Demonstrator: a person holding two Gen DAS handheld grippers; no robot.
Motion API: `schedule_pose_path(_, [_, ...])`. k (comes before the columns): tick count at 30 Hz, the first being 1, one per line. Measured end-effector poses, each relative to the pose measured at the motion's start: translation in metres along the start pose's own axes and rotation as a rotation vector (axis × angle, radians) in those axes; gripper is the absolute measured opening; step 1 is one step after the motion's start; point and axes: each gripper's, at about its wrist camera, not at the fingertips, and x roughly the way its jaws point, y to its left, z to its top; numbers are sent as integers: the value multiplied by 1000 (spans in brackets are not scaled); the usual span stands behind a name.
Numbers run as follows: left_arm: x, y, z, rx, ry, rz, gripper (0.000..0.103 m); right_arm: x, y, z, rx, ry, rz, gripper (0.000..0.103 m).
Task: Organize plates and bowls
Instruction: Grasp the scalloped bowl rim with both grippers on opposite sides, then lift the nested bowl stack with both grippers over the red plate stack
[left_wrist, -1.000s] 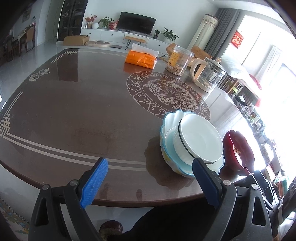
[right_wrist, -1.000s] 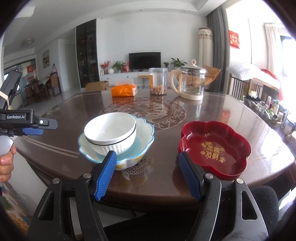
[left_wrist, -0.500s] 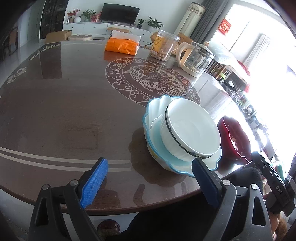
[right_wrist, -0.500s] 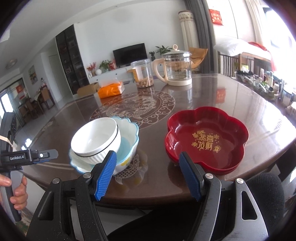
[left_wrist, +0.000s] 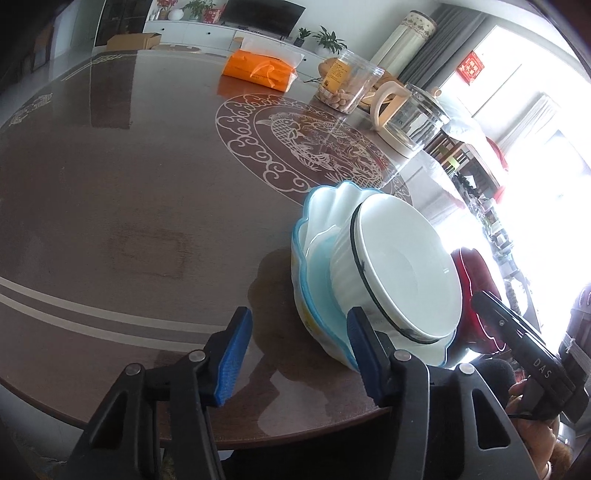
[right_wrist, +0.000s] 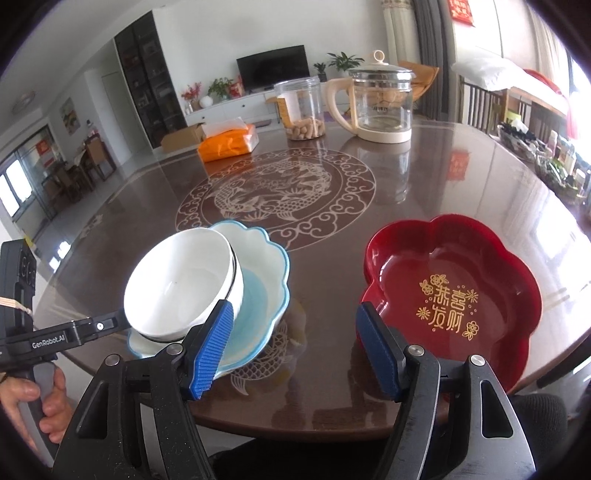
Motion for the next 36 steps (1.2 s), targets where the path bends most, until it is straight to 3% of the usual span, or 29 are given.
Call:
schedule_pose_path(2, [3, 0, 0, -9, -4, 7, 45, 10, 2, 1, -17, 29, 6, 54])
schedule_pose_path(6, [9, 2, 3, -41, -20, 10, 38, 28, -2, 1, -2, 73, 12, 49])
schedule_pose_path(8, [12, 1, 3, -37, -26, 18, 36, 37, -5, 2, 11, 101, 16, 39])
schedule_pose_path(12, [15, -8, 5, 0, -35, 29, 21, 47, -6, 7, 28, 124, 41, 29])
schedule_pose_path(16, [18, -10, 6, 9, -47, 29, 17, 57, -4, 12, 45, 164, 78, 15])
schedule_pose_path(20, [18, -13, 5, 22, -65, 41, 17, 65, -3, 16, 54, 191, 79, 13])
schedule_pose_path(26, [15, -12, 9, -14, -64, 36, 17, 56, -4, 18, 60, 145, 109, 13])
schedule_pose_path(36, [4, -38, 25, 42, -109, 43, 17, 45, -10, 36, 70, 94, 117, 13])
